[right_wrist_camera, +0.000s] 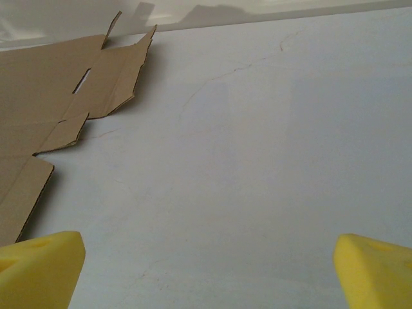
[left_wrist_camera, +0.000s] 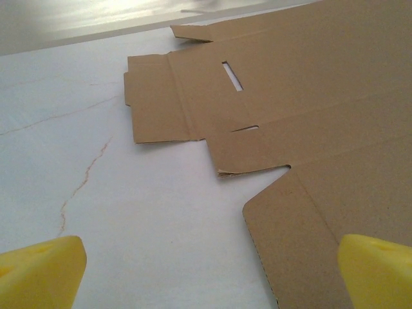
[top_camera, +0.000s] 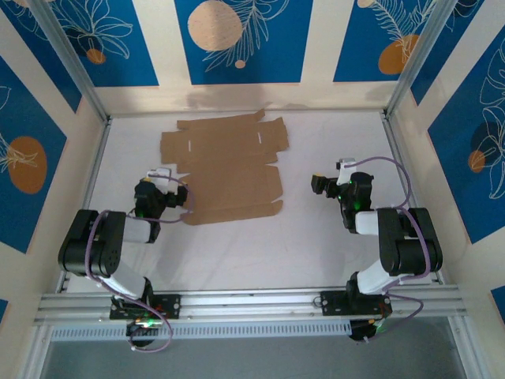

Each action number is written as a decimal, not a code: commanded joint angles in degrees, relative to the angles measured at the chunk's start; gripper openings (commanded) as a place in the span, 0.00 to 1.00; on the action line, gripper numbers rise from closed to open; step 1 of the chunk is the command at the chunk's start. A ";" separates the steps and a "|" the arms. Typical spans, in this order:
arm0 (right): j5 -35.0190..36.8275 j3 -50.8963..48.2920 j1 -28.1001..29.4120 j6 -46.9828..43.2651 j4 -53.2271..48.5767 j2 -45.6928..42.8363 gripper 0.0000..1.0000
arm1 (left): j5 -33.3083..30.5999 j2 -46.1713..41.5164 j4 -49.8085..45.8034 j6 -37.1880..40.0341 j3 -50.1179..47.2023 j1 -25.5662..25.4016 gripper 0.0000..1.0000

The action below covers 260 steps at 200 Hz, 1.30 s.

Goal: Fold the paper box

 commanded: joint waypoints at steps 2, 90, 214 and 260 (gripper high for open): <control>0.06 0.19 0.03 -0.74 -0.18 -0.47 0.99 | 1.47 -0.70 0.04 -1.15 0.87 0.64 1.00; 7.63 13.25 14.35 -7.59 -30.10 -21.57 0.99 | -7.34 -29.72 -15.32 3.58 4.45 -11.46 1.00; -5.28 43.49 17.09 28.38 -75.14 -9.69 0.99 | -7.97 -42.08 -80.59 -34.14 29.10 -19.50 1.00; -12.62 50.42 13.23 24.67 -68.23 9.42 0.95 | 16.08 -34.02 -84.20 -32.85 30.02 -19.48 1.00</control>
